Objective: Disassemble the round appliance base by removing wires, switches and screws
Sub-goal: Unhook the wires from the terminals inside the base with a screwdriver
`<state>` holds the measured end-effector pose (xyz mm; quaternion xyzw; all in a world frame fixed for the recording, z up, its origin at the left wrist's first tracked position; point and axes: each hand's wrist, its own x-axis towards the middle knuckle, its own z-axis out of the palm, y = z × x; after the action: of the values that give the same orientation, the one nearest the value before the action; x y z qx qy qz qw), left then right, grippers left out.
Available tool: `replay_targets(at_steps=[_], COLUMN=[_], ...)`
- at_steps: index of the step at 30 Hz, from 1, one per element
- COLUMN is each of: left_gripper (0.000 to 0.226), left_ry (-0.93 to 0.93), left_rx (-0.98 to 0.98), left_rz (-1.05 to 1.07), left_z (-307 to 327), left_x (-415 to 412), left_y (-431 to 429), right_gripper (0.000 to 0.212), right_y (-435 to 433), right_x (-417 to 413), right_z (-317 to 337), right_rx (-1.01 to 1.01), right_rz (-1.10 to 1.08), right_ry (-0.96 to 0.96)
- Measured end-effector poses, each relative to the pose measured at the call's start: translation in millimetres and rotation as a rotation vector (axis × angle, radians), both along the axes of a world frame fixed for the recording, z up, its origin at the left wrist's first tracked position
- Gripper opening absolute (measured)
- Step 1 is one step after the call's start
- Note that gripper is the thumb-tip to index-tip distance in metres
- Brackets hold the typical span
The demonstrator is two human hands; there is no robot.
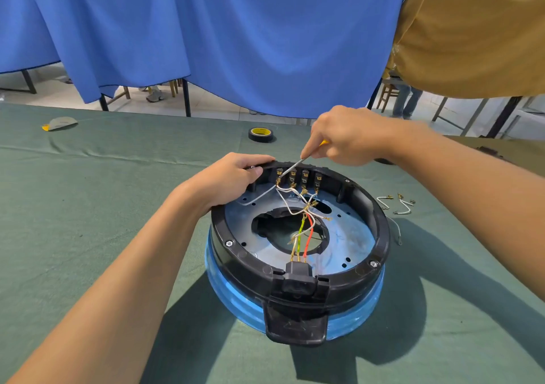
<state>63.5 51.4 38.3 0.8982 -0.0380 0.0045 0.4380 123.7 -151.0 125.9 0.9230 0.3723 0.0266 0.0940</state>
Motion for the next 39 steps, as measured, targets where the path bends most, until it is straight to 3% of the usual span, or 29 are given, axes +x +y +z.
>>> replay_targets(at_steps=[4,12,23,31,36,39], left_gripper=[0.037,0.037,0.037,0.036,0.035,0.036], left_ry=[0.001,0.018,-0.005,0.005,0.015,0.016], left_rx=[-0.013,-0.079,-0.072,-0.084,-0.100,-0.077], left_rz=[0.002,0.012,0.015,0.019,0.014,0.018], left_z=[1,0,1,2,2,2], left_x=[-1,-1,-3,-3,-4,-4], left_y=[0,0,0,-2,-2,-2], right_gripper=[0.029,0.033,0.030,0.012,0.015,0.033], right_y=[-1,-16,-11,-12,3,7], right_x=[6,-20,-8,-32,-43,-43], right_z=[4,-21,-7,-27,-51,-60], right_rx=[0.063,0.130,0.131,0.445,0.348,0.243], right_rz=[0.006,0.054,0.020,-0.025,-0.096,-0.145], right_ry=[0.114,-0.106,0.072,0.092,-0.011,-0.111])
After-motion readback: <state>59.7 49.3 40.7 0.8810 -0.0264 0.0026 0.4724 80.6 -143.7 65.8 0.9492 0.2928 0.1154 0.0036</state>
